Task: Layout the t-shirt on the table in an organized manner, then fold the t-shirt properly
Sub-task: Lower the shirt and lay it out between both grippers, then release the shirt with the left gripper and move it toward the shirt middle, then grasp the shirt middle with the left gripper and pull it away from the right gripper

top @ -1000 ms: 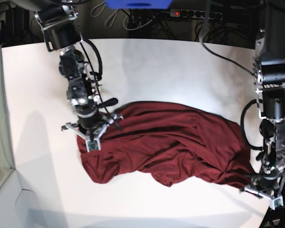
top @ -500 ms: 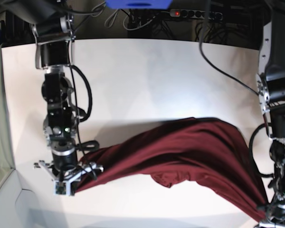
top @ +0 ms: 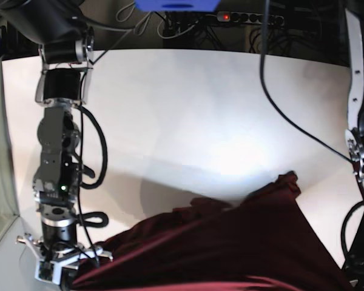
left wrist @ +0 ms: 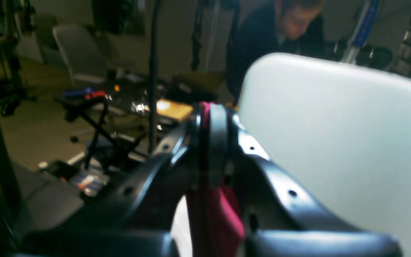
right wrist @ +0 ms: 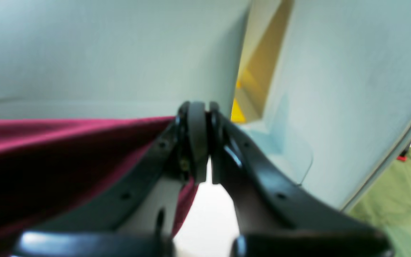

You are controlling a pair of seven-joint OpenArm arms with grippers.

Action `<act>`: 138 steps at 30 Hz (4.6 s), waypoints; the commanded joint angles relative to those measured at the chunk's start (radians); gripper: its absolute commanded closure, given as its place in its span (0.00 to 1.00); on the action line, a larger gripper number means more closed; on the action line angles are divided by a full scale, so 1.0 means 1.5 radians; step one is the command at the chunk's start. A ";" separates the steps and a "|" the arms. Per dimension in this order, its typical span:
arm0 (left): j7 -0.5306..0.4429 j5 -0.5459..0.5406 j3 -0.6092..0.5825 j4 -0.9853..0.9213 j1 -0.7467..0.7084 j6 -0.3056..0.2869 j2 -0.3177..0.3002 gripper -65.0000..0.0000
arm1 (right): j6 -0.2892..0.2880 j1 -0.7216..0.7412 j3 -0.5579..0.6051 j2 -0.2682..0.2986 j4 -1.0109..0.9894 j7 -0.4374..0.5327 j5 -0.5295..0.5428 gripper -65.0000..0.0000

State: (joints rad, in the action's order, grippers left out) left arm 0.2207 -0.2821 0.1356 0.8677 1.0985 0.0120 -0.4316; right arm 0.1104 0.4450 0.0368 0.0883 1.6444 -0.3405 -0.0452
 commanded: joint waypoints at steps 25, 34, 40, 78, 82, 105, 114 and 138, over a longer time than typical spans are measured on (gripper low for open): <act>-0.021 0.004 0.002 0.215 0.108 0.001 -0.048 1.00 | 0.007 0.105 -0.076 0.005 0.101 0.023 -0.002 1.00; -0.021 -0.001 0.003 0.222 0.068 0.001 -0.074 1.00 | 0.007 0.131 -0.081 0.005 0.112 -0.026 -0.002 1.00; 0.077 -0.002 0.076 0.349 -0.052 0.001 -0.083 1.00 | 0.007 0.079 -0.082 0.005 0.134 -0.022 -0.002 1.00; 0.366 -0.169 0.389 0.628 -0.873 -0.005 0.118 1.00 | 0.004 -0.308 -0.077 -0.019 0.182 0.073 0.002 1.00; 0.395 -0.170 0.373 0.617 -0.878 -0.005 0.121 1.00 | 0.004 -0.336 -0.078 -0.019 0.182 0.073 0.002 1.00; 0.483 -0.179 0.443 0.631 -0.802 -0.006 0.119 0.33 | 0.004 -0.344 -0.078 -0.021 0.183 0.070 0.001 1.00; 0.478 -0.177 0.320 0.611 -0.616 -0.006 0.163 0.31 | 0.003 -0.344 -0.078 -0.021 0.182 0.066 0.002 1.00; 0.106 -0.175 -0.070 -0.016 -0.370 -0.001 0.252 0.31 | 0.003 -0.352 -0.076 -0.017 0.183 0.064 -0.001 1.00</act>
State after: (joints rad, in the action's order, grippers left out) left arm 0.4065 -0.5354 0.0311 0.8261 0.5125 0.0185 -0.0544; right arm 0.1097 -0.0982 -0.0776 0.0559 1.8999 -0.2737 -0.0429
